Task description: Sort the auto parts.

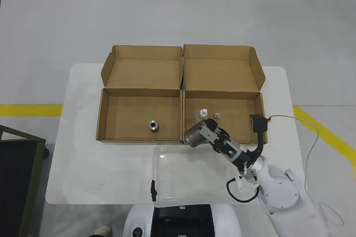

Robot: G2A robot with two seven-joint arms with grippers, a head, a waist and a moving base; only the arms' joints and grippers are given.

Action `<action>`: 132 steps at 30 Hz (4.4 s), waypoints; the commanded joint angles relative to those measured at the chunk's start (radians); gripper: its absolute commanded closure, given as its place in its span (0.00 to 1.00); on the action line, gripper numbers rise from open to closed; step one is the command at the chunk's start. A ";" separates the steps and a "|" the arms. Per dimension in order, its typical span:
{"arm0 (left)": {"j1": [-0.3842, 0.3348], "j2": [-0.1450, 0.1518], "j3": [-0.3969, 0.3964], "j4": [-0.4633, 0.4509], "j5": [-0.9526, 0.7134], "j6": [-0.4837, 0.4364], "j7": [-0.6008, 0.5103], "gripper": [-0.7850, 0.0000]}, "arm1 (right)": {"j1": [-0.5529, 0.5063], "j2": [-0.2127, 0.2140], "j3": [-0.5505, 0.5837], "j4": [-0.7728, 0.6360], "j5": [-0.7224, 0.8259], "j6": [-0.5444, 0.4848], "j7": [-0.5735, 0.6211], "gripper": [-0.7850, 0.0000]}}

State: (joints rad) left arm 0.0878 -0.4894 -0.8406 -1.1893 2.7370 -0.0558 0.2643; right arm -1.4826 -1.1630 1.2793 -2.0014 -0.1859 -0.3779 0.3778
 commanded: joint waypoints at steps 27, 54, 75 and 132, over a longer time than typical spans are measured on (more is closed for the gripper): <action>0.000 0.000 0.000 0.000 0.000 0.000 0.000 0.00 | 0.334 -0.069 -0.355 0.202 -0.774 0.129 -0.126 1.00; 0.000 0.000 0.000 0.000 0.000 0.000 0.000 0.00 | 0.560 -0.160 -0.515 0.483 -0.990 0.284 -0.026 1.00; 0.000 0.000 0.000 0.000 0.000 0.000 0.000 0.00 | 0.592 -0.202 -0.536 0.563 -1.011 0.276 0.039 0.59; 0.000 0.000 0.000 0.000 0.000 0.000 0.000 0.00 | 0.022 -0.083 0.185 0.069 -1.072 0.039 -0.384 0.00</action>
State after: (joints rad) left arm 0.0878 -0.4894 -0.8406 -1.1893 2.7370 -0.0558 0.2643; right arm -1.4471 -1.2485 1.4430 -1.9286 -1.2560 -0.3403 0.0018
